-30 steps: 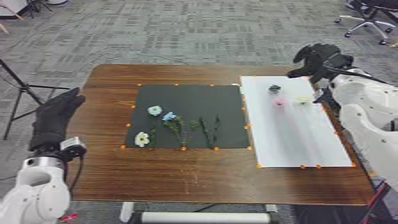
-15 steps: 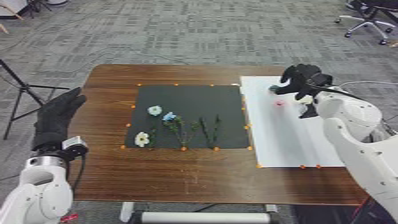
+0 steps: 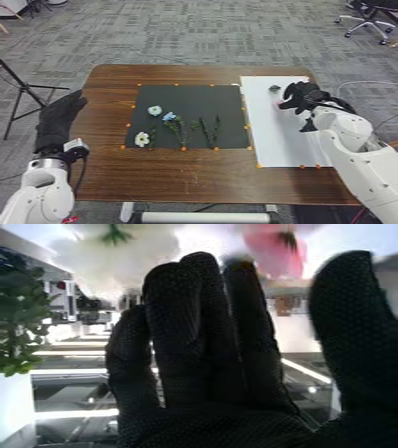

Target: Arrange flowers

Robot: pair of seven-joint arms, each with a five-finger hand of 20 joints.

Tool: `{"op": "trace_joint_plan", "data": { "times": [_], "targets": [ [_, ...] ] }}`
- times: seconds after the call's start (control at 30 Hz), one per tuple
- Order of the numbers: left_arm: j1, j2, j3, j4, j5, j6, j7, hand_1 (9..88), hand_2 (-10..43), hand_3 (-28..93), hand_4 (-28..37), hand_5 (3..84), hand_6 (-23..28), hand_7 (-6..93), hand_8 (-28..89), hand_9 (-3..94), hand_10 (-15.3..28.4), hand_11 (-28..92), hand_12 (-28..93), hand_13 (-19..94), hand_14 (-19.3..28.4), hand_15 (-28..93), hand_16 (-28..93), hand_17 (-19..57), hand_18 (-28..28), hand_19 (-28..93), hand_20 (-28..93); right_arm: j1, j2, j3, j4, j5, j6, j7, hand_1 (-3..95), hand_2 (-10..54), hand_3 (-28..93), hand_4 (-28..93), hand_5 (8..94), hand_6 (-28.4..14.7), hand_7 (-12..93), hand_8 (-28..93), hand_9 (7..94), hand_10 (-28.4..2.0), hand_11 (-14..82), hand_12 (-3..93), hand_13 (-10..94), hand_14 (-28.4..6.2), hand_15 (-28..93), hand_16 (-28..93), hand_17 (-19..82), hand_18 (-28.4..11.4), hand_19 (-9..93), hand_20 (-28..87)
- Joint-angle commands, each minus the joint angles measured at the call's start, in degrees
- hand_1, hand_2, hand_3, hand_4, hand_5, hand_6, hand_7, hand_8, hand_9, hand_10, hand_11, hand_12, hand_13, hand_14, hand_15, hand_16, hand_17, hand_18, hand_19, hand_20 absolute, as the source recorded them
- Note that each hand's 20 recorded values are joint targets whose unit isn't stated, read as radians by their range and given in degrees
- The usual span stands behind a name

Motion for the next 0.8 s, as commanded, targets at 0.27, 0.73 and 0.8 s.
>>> {"op": "trace_joint_plan", "data": {
  "times": [0.27, 0.73, 0.8],
  "targets": [
    [1.6, -0.86, -1.42, -0.02, -0.30, -2.19, 0.47, 24.9, 1.3, 70, -24.5, 48.6, 3.7, 14.4, -8, 49.3, 13.7, 19, 12, 36, 15.1, 10, 1, 5.1, 10.6, 5, 15, 0.3, 1.2, -6.1, 4.0, -0.3, 17.4, 3.1, 53.3, -9.5, 54, -23, 71.9, 4.2, 29, 3, 82.9, -9.3, 20.2, 23.4, 77, -7.3, 62, 36, 34, -22.8, 75, 63],
    [2.2, -1.25, -2.85, 0.05, -0.49, -3.29, 1.30, 24.9, 1.4, 70, -24.4, 48.6, 3.7, 14.4, -8, 49.4, 13.6, 19, 12, 36, 15.0, 10, 1, 5.1, 10.6, 5, 15, 2.9, 3.2, -7.5, 2.7, 0.8, 20.3, 1.6, 57.1, -6.0, 50, -19, 77.9, 4.2, 27, 5, 87.5, -9.0, 22.3, 21.0, 79, -6.5, 62, 36, 36, -22.5, 76, 63],
    [2.1, -1.22, -2.71, -0.04, -0.41, -3.03, 1.33, 24.9, 1.4, 70, -24.4, 48.6, 3.8, 14.4, -8, 49.4, 13.6, 19, 12, 36, 15.0, 10, 1, 5.1, 10.7, 5, 15, 3.6, 3.6, -7.9, 2.4, 0.7, 20.6, 1.5, 56.8, -6.1, 50, -19, 78.1, 4.2, 27, 5, 87.7, -9.0, 22.4, 21.0, 79, -6.6, 62, 36, 36, -22.5, 76, 63]
  ]
}}
